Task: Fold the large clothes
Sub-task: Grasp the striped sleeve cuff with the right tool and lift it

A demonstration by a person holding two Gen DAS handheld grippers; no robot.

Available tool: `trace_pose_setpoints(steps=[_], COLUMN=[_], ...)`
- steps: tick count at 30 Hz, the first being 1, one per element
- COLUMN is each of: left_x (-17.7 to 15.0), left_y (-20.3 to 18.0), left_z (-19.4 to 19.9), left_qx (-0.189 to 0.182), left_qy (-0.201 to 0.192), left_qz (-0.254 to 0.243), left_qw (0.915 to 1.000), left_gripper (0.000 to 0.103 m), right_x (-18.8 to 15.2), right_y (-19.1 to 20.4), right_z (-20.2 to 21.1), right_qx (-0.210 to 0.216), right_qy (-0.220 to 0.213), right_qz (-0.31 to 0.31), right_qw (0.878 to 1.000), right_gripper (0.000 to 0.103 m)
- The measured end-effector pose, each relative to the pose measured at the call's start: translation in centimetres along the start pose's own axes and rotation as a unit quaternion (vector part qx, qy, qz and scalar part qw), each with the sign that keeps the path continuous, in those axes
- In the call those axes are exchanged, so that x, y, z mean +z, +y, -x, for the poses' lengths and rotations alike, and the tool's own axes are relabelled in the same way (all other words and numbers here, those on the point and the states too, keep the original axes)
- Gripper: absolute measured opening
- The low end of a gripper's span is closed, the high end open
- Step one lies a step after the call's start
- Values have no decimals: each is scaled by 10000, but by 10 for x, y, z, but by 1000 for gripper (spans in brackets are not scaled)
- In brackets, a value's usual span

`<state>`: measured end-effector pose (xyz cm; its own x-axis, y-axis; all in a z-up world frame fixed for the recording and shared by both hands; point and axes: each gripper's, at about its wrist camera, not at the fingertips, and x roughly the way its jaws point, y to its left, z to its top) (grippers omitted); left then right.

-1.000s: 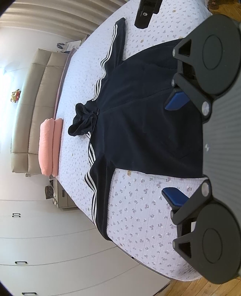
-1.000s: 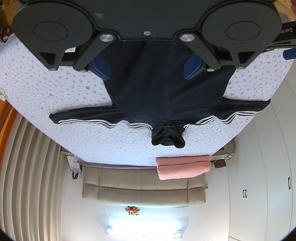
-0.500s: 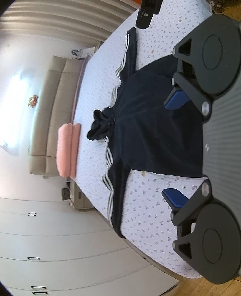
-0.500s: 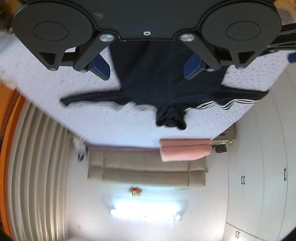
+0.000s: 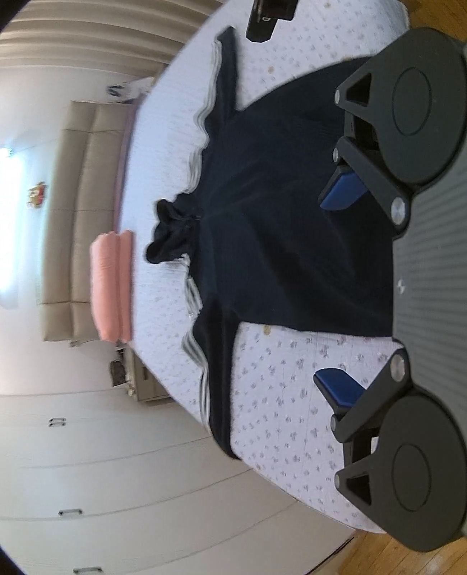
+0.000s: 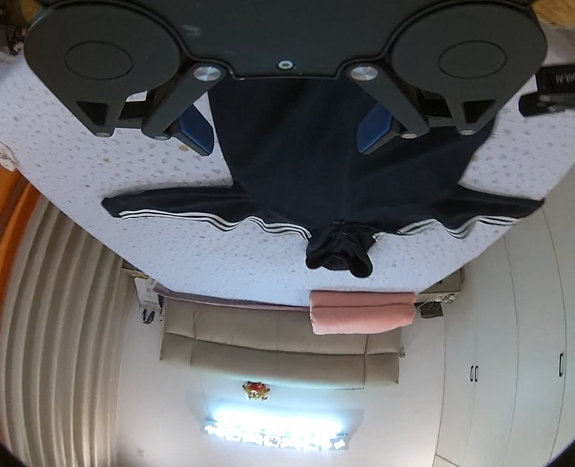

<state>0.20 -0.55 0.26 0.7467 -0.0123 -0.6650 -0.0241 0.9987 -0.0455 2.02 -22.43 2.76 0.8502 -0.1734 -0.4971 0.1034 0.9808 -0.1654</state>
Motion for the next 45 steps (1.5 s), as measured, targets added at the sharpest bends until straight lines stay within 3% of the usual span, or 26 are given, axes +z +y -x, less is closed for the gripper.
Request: trace_pose_setpoints(steps=[4, 6, 9, 14, 20, 26, 31, 36, 41, 42, 44, 45], left_x=[19, 37, 69, 114, 156, 188, 199, 201, 200, 200, 201, 201], left_y=[-27, -46, -79, -137, -204, -281, -329, -357, -373, -375, -379, -381], left_z=[-73, -117, -183, -266, -320, -369, -422, -465, -492, -496, -502, -506], left_qx=[-61, -153, -316, -514, -722, -725, -605, -477, -428, -431, -414, -409], left_qy=[208, 259, 84, 119, 489, 509, 710, 884, 1033, 1035, 1058, 1084], left_qz=[-108, -159, -270, -386, -620, -977, -1025, -966, -942, -935, -941, -959], left_qw=[9997, 9994, 9991, 9979, 9943, 9913, 9904, 9902, 9893, 9893, 9891, 9886], left_gripper=[97, 97, 96, 94, 94, 91, 89, 88, 80, 80, 80, 80], right_x=[-9, -6, 1, 24, 46, 73, 81, 77, 64, 61, 62, 64], right_y=[-14, -26, -49, -99, -197, -322, -421, -484, -525, -529, -529, -526], right_z=[-80, -134, -200, -263, -307, -353, -428, -498, -542, -549, -559, -560], right_qx=[-276, -213, -207, -267, -772, -1051, -1090, -1260, -1324, -1247, -1140, -1084], right_qy=[278, 484, 520, 695, 1216, 1232, 1327, 1550, 1583, 1611, 1600, 1530], right_qz=[23, -92, -402, -1048, -1311, -1983, -2782, -3097, -3582, -3688, -3725, -3634], right_qw=[9992, 9986, 9976, 9917, 9809, 9667, 9451, 9296, 9106, 9069, 9070, 9125], right_gripper=[103, 103, 102, 102, 101, 97, 95, 93, 92, 80, 69, 37])
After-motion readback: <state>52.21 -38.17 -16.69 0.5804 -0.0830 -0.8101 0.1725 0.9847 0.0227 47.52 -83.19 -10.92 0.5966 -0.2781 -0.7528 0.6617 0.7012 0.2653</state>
